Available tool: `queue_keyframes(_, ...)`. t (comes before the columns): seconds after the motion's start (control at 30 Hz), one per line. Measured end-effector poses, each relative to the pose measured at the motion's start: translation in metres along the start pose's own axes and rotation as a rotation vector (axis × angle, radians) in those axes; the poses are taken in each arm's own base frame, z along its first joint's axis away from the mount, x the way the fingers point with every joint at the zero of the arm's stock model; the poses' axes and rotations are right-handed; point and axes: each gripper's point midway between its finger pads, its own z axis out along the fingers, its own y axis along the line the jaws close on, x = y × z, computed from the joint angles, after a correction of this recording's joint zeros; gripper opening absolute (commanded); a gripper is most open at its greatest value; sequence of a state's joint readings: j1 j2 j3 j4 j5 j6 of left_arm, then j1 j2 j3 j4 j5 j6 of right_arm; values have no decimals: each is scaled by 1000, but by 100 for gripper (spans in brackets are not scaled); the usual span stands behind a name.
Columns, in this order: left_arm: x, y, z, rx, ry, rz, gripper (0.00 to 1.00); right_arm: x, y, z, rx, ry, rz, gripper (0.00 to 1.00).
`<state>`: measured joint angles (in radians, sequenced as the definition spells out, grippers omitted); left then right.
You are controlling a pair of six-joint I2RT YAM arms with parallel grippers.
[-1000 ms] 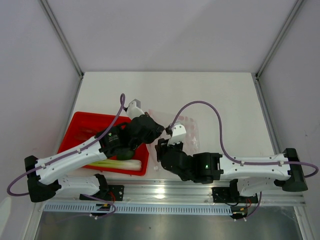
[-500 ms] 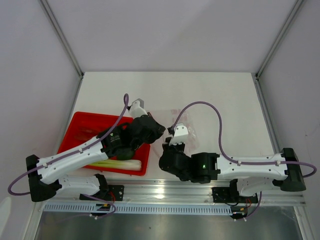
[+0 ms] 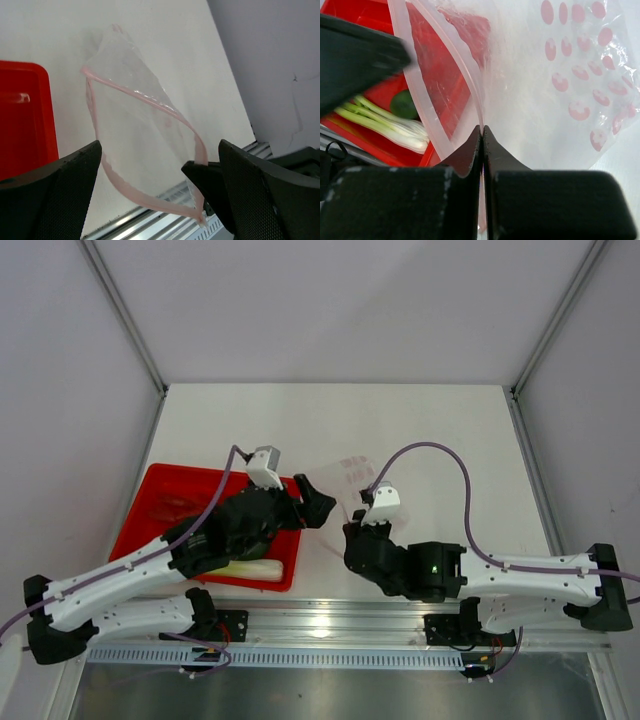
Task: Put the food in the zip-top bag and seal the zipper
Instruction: Open the zipper of the food storage bag.
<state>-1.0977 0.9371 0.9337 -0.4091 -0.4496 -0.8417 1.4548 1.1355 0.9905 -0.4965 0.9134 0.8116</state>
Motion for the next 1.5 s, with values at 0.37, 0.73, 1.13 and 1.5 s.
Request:
queue_keyframes(0.37,-8,16,-43,154,-97,55,92,5,-1,2,-20,40,-27,0)
queue_keyframes(0.73,18,24,-47,175,-3,71,92,-9,10,-3,-90,68,-30,0)
queue_keyframes(1.13,72,46,2,19,180,151,27,-14,23,-12,-146,103,-17,0)
queue_keyframes(1.5,68,24,11,86,206,188,0,-27,-15,14,-61,123,-66,43)
